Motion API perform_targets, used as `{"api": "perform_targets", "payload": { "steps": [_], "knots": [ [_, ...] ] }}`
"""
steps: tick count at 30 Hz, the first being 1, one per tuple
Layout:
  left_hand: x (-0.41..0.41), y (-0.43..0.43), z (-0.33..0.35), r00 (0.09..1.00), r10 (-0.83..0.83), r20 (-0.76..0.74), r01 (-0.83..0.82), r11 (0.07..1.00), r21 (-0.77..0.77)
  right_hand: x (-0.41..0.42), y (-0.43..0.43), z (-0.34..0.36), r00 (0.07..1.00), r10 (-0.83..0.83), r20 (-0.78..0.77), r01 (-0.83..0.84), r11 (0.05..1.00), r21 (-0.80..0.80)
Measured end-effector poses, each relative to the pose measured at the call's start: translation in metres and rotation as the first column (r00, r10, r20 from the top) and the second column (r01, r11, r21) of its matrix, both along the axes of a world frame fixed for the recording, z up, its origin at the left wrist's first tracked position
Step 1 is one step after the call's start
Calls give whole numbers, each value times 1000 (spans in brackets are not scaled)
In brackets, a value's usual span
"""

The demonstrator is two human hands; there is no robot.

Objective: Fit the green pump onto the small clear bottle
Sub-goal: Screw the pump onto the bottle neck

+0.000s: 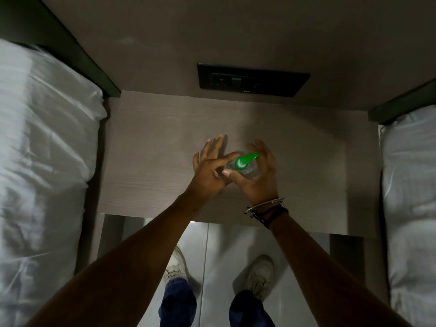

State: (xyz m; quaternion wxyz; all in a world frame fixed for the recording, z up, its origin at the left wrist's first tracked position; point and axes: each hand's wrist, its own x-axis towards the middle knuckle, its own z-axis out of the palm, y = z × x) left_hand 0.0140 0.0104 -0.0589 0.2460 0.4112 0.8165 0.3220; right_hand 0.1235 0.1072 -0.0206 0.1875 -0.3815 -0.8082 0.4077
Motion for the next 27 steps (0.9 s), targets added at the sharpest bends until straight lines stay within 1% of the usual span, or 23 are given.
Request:
{"api": "perform_targets", "payload": {
  "steps": [2,4,7,10,12,14,15,16,18,20,22,24,27],
  "knots": [
    [0,0,1,999,-1,35,0,1000,12,4,3,1,998,47,-45,-48,998,-27],
    [-1,0,2,998,-6,60,5,1000,8,5,5,1,997,58,-40,-59,998,-1],
    [-2,2,4,999,0,54,1,1000,-12,1,7,4,998,-14,-57,17,999,51],
    [-3,3,5,998,4,66,-4,1000,-8,-1,-1,5,985,-139,-98,141,990,17],
    [-3,3,5,997,2,73,-2,1000,-6,4,-7,1,986,-138,-92,137,990,-16],
    [-2,1,6,997,-4,76,4,1000,-7,12,-4,-2,990,-131,-47,132,991,12],
    [-2,1,7,997,-7,82,8,1000,-6,15,0,-2,991,-127,-36,127,992,0],
    [-2,1,8,996,-12,87,12,1000,-2,17,5,0,994,-100,-37,100,995,-15],
    [-3,2,9,995,-22,99,21,1000,10,16,12,4,999,23,-35,-24,1000,-14],
    [-4,3,11,993,-27,115,27,1000,9,11,16,7,988,152,3,-152,988,-12],
    [-6,3,12,992,-31,123,32,999,-3,5,19,8,975,214,53,-213,977,-32],
    [-6,3,12,993,-38,115,39,999,-4,3,20,6,972,218,87,-218,976,-12],
    [-4,2,12,994,-34,106,33,999,13,4,14,5,989,145,17,-145,989,22]
  ]
}}
